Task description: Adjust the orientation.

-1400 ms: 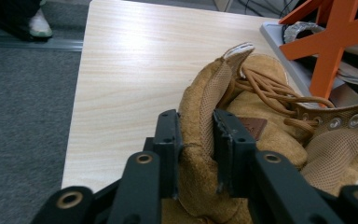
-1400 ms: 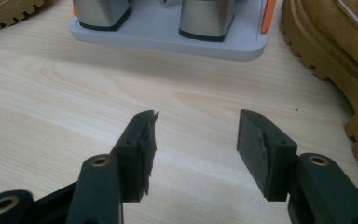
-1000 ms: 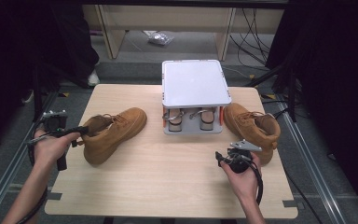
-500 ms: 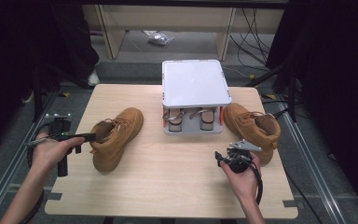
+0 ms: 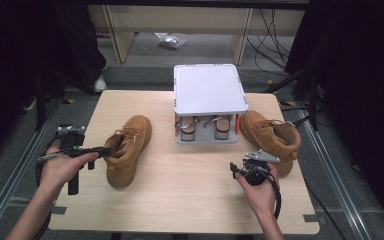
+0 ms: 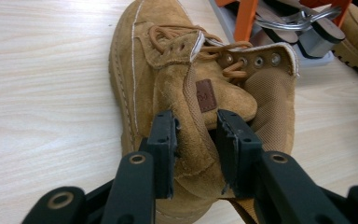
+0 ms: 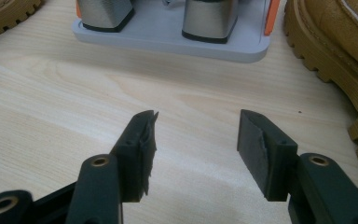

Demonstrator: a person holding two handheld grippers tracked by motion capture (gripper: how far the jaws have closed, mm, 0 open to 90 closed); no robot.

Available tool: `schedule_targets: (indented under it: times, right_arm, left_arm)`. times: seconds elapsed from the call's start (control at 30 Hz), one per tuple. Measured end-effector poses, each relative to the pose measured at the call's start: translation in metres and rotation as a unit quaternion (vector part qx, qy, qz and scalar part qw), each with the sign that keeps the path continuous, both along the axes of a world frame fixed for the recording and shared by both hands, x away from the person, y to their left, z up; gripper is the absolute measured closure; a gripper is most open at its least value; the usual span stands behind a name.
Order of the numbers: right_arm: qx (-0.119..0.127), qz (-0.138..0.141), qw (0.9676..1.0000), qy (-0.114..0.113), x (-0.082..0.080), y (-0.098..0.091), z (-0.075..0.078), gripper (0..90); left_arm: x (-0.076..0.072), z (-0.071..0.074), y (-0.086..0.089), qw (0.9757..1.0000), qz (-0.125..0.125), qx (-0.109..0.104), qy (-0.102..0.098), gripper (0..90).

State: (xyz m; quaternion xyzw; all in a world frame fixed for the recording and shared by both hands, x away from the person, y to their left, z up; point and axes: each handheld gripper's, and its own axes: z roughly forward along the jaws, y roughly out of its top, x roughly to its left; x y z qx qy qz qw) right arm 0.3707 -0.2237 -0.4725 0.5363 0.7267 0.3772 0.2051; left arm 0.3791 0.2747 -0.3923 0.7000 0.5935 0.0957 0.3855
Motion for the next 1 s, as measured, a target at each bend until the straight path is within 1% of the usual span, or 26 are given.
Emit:
schedule_targets:
  times: [0.03, 0.07, 0.1, 0.13, 0.17, 0.2, 0.23, 0.3, 0.33, 0.4, 0.43, 0.47, 0.5, 0.53, 0.57, 0.6, 0.63, 0.67, 0.7, 0.73, 0.77, 0.8, 0.9, 0.93, 0.97, 1.0]
  right_arm:
    - [-0.002, 0.003, 1.0, 0.006, 0.0, 0.0, 0.001, 47.4]
    - [0.0, 0.006, 0.9999, 0.008, 0.0, -0.001, 0.001, 47.4]
    - [0.0, 0.006, 0.9999, 0.008, 0.0, -0.001, 0.001, 47.4]
    - [-0.002, 0.004, 1.0, 0.005, 0.0, -0.001, 0.001, 47.4]
    - [-0.007, -0.001, 1.0, 0.002, 0.0, 0.0, 0.001, 47.5]
    - [-0.007, -0.001, 1.0, 0.002, 0.0, 0.0, 0.001, 47.5]
    - [-0.008, -0.001, 1.0, 0.002, -0.001, 0.0, 0.001, 47.4]
    - [-0.007, -0.002, 1.0, 0.003, -0.001, 0.0, 0.001, 47.4]
    - [-0.007, -0.002, 1.0, 0.003, -0.001, 0.0, 0.001, 47.4]
    - [-0.012, -0.002, 0.9999, -0.001, -0.001, -0.001, 0.001, 47.3]
    - [-0.008, 0.0, 1.0, -0.003, 0.0, -0.001, 0.0, 47.3]
    - [-0.007, -0.002, 1.0, -0.003, -0.001, -0.001, 0.0, 47.3]
    - [-0.007, -0.002, 1.0, -0.003, -0.001, -0.001, 0.0, 47.3]
    - [-0.005, -0.002, 1.0, 0.0, -0.001, -0.001, 0.0, 47.3]
    - [-0.005, -0.006, 1.0, -0.001, 0.0, -0.001, -0.001, 47.2]
    - [-0.003, -0.004, 1.0, 0.0, 0.0, -0.002, -0.001, 47.2]
    - [-0.003, -0.004, 1.0, 0.0, 0.0, -0.002, -0.001, 47.1]
    - [-0.003, -0.004, 1.0, 0.0, 0.0, -0.002, -0.001, 47.1]
    - [-0.007, -0.009, 0.9999, 0.0, 0.0, -0.002, -0.001, 47.1]
    - [-0.007, -0.006, 1.0, 0.0, 0.0, -0.003, -0.001, 47.1]
    - [-0.007, -0.006, 1.0, 0.0, 0.0, -0.003, -0.001, 47.1]
    - [-0.006, 0.0, 1.0, 0.002, 0.0, -0.004, -0.001, 47.0]
    - [0.0, -0.003, 1.0, 0.002, 0.0, -0.004, -0.002, 46.8]
    - [-0.002, -0.006, 1.0, 0.003, 0.0, -0.004, -0.002, 46.8]
    - [-0.002, -0.005, 1.0, 0.003, -0.001, -0.004, -0.003, 46.8]
    - [-0.001, -0.005, 1.0, 0.003, 0.0, -0.004, -0.003, 46.8]
  left_arm:
    - [-0.001, 0.0, 0.0, 1.0, -0.004, -0.006, 0.003, 67.2]
    - [-0.002, -0.001, -0.001, 0.9999, -0.002, -0.011, -0.002, 66.7]
    - [-0.002, -0.001, -0.001, 0.9999, -0.002, -0.011, -0.002, 66.5]
    - [-0.002, -0.001, -0.001, 0.9998, -0.005, -0.017, 0.002, 66.5]
    - [-0.002, -0.001, -0.002, 0.9997, 0.0, -0.024, -0.002, 66.5]
    - [-0.002, -0.001, -0.002, 0.9997, 0.0, -0.024, -0.002, 66.3]
    - [-0.003, -0.001, -0.001, 0.9999, 0.0, -0.015, -0.008, 65.9]
    - [-0.002, -0.001, -0.001, 0.9998, 0.0, -0.019, -0.007, 65.6]
    - [-0.002, -0.002, -0.001, 0.9996, 0.005, -0.027, -0.01, 65.6]
    - [-0.001, -0.003, 0.002, 0.9996, 0.007, -0.023, -0.014, 64.9]
    - [-0.001, -0.004, 0.002, 0.9996, 0.01, -0.024, -0.015, 64.5]
    - [-0.001, -0.004, 0.005, 0.9995, 0.012, -0.021, -0.02, 63.0]
    - [-0.001, -0.004, 0.005, 0.9995, 0.012, -0.021, -0.02, 61.6]
    - [0.0, -0.005, 0.005, 0.9992, 0.016, -0.021, -0.029, 61.6]
    - [0.0, -0.005, 0.006, 0.9986, 0.025, -0.035, -0.032, 58.1]
    - [0.0, -0.005, 0.006, 0.9981, 0.031, -0.035, -0.039, 55.9]
    - [0.0, -0.005, 0.006, 0.9981, 0.031, -0.035, -0.039, 52.8]
    - [0.0, -0.005, 0.006, 0.9976, 0.037, -0.029, -0.051, 52.8]
    - [0.0, -0.003, 0.007, 0.9977, 0.034, -0.024, -0.054, 50.1]
    - [-0.001, -0.002, 0.007, 0.997, 0.038, -0.022, -0.064, 49.7]
    - [-0.001, -0.002, 0.007, 0.997, 0.038, -0.022, -0.064, 48.7]
    - [-0.001, -0.001, 0.008, 0.9966, 0.036, -0.022, -0.071, 48.7]
    - [-0.005, 0.002, 0.009, 0.9945, 0.042, -0.041, -0.087, 47.2]
    - [-0.006, 0.002, 0.01, 0.9943, 0.041, -0.044, -0.088, 47.0]
    - [-0.007, 0.001, 0.012, 0.9938, 0.04, -0.046, -0.094, 47.0]
    - [-0.007, 0.001, 0.012, 0.9942, 0.046, -0.04, -0.089, 46.9]
